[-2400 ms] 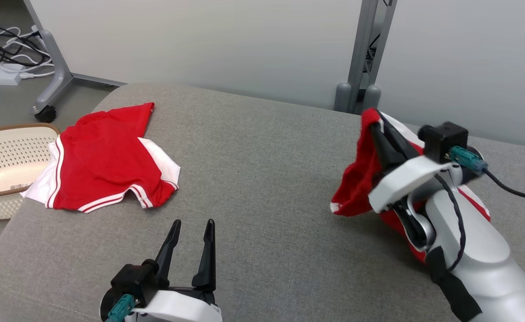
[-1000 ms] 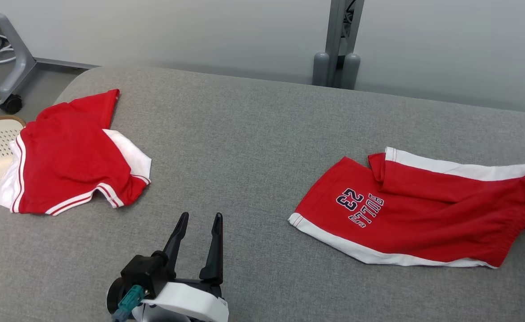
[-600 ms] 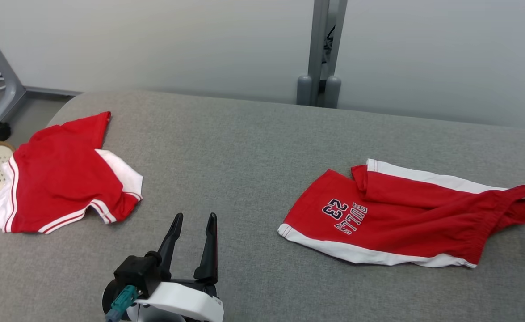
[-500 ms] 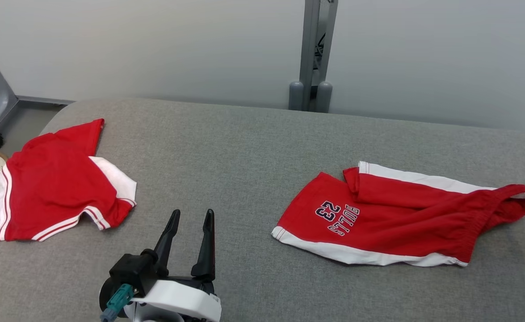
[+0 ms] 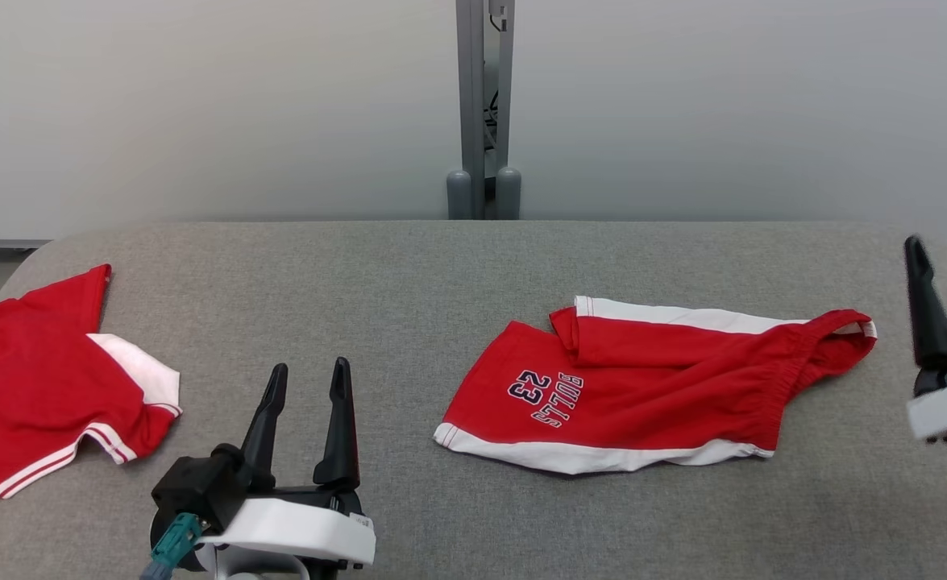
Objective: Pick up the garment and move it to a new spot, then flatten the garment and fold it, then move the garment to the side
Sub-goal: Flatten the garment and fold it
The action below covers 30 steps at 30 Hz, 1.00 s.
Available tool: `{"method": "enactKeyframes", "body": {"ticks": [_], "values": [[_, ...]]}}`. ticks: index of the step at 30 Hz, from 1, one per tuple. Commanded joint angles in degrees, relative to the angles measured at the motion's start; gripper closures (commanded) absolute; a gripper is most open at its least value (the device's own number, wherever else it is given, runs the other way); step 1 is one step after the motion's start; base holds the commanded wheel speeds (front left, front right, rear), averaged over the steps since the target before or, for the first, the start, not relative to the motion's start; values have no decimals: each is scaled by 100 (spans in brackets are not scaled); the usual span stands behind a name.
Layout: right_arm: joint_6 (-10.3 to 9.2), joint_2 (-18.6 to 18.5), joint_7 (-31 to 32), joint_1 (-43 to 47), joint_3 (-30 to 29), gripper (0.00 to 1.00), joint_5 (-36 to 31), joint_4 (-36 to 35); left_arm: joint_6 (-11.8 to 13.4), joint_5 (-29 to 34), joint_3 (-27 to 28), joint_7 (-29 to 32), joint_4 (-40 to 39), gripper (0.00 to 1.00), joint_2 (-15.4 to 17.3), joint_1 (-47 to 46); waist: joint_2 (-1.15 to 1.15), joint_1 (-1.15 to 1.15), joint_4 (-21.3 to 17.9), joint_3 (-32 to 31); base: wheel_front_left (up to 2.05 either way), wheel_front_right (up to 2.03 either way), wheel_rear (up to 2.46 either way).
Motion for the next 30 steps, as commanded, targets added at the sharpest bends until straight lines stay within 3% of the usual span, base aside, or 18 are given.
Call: {"method": "enactKeyframes", "body": {"ticks": [1,8,13,21,30], "values": [[2,132,-10,321,-112,0,-203,-271,35,32,36,-19,-25,0,22,77,0,0,-74,-7,0,0,0],[3,938,-9,1574,-476,0,-693,-966,247,31,168,-19,114,0,23,215,0,0,-235,-8,0,0,0],[3,1205,-10,1954,-393,0,-841,-909,317,103,230,-19,198,0,17,252,0,0,-332,38,0,0,0],[3,1118,-11,1833,-293,0,-811,-688,241,169,147,-18,291,0,19,158,0,0,-336,146,0,0,0],[3,723,-12,1352,482,0,-648,551,207,278,-217,-18,358,0,20,-36,0,0,-13,577,0,0,0]]}}
